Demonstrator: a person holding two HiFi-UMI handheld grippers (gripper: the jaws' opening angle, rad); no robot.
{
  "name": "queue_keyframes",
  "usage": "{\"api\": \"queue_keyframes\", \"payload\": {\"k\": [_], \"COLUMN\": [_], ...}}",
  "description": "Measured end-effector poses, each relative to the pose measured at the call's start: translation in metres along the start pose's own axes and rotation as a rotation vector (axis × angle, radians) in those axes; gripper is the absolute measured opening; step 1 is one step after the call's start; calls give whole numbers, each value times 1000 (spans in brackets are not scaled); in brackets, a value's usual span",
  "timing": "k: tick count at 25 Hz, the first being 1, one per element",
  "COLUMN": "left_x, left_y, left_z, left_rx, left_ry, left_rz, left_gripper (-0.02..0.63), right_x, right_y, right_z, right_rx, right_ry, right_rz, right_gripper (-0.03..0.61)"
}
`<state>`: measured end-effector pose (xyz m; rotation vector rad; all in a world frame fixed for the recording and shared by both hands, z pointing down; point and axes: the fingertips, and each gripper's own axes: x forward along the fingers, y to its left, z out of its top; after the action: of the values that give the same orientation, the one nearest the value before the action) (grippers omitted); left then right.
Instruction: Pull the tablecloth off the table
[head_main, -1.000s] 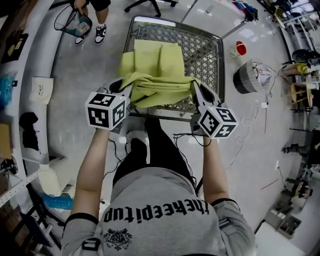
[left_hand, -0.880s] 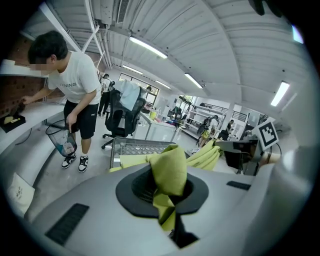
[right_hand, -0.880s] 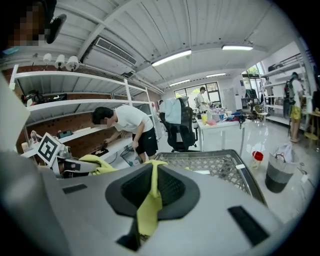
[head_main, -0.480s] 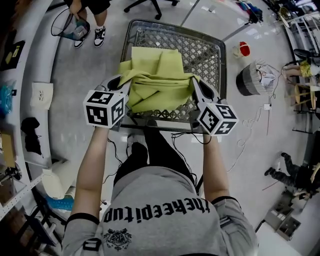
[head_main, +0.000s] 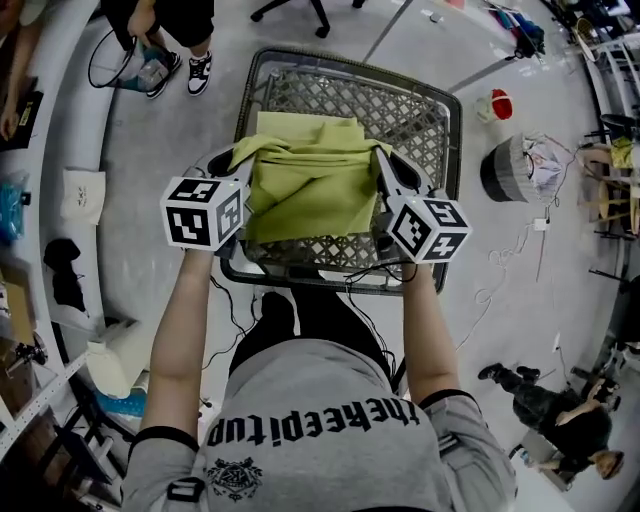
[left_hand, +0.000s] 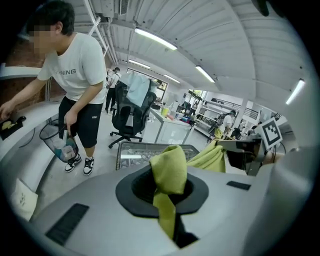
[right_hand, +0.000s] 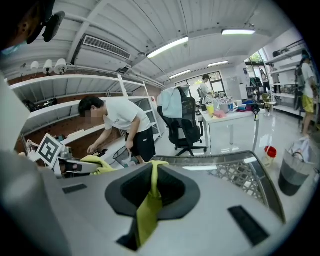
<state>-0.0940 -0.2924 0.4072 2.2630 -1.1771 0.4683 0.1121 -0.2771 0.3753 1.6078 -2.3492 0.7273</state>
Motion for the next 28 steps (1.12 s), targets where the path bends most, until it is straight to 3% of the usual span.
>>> {"api": "queue_keyframes", "payload": {"k": [14, 23, 26, 28], "left_x": [84, 110, 113, 113], "left_y": [44, 56, 56, 54], "left_z": [-7, -37, -41, -39], "left_rx": [-26, 4, -17, -45], "left_ry": [118, 190, 188, 174], "left_rz": [65, 108, 90, 60], "left_gripper": [23, 25, 26, 103], "right_x": [88, 115, 119, 119], "right_y": [-53, -67, -69, -68], "right_z": [-27, -59, -66, -68], "right_rx": [115, 124, 127, 135], "right_ry": [107, 201, 221, 226], "right_rz": [17, 20, 23, 31], "right_gripper": [32, 34, 46, 74]}}
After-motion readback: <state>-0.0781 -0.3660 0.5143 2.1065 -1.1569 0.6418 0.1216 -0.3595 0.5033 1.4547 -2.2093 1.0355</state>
